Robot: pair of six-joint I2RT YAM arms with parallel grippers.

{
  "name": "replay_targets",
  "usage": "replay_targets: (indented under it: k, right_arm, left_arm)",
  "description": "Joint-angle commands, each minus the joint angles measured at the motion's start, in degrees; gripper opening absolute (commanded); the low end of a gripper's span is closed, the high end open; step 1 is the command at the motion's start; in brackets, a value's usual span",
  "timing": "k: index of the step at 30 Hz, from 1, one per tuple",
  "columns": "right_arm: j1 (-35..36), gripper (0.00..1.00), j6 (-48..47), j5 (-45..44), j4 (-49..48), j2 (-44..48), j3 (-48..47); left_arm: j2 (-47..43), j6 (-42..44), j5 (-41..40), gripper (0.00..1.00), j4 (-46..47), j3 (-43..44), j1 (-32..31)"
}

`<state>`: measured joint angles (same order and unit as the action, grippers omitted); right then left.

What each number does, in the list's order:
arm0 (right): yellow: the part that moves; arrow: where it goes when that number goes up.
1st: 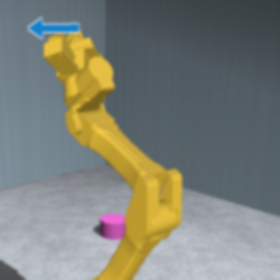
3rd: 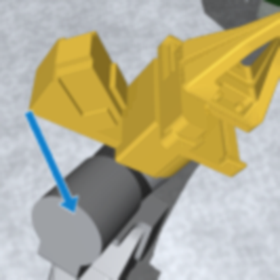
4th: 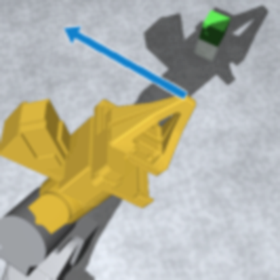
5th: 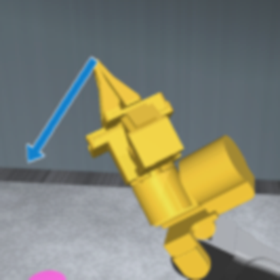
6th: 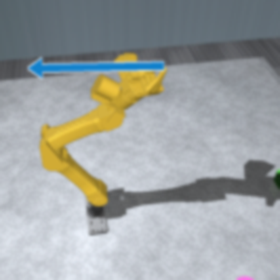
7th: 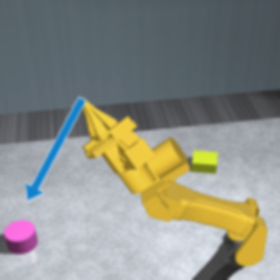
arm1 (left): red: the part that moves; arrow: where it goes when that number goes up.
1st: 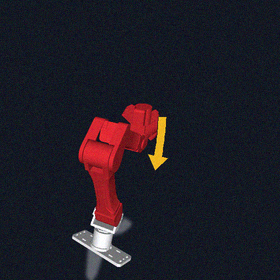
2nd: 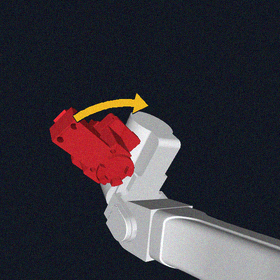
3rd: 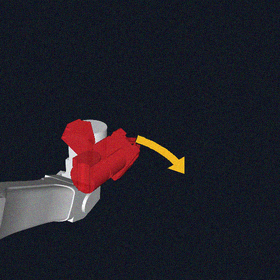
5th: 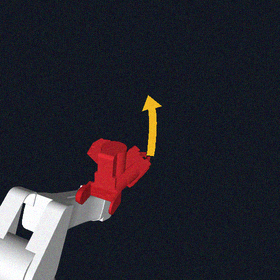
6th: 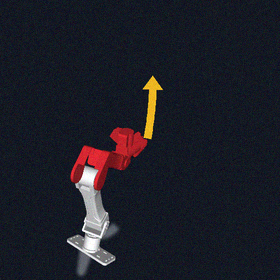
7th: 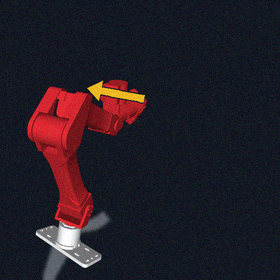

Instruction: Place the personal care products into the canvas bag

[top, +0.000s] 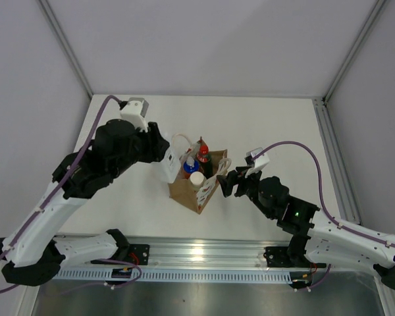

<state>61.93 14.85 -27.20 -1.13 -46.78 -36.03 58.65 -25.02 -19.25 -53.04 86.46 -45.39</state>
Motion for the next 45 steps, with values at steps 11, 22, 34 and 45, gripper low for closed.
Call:
replay_targets:
  k: [11,22,34,45]
  right_arm:
    - [0.21,0.78,-0.7,-2.24,-1.16,0.64,-1.94]
    - [0.21,0.78,-0.61,-2.07,-0.9,1.26,-2.03]
    - [0.21,0.78,-0.52,-1.89,-0.81,1.96,-1.94]
    - [0.21,0.78,-0.53,-2.15,-0.98,1.79,-1.94]
  left_arm:
    - [13.05,4.1,3.07,0.0,19.19,5.92,-5.59]
    - [19.83,4.71,5.45,0.01,25.97,6.97,-7.26]
    - [22.73,5.85,1.5,0.01,28.78,2.4,-7.44]
    - [21.68,7.61,-2.38,0.01,31.41,-1.28,-7.44]
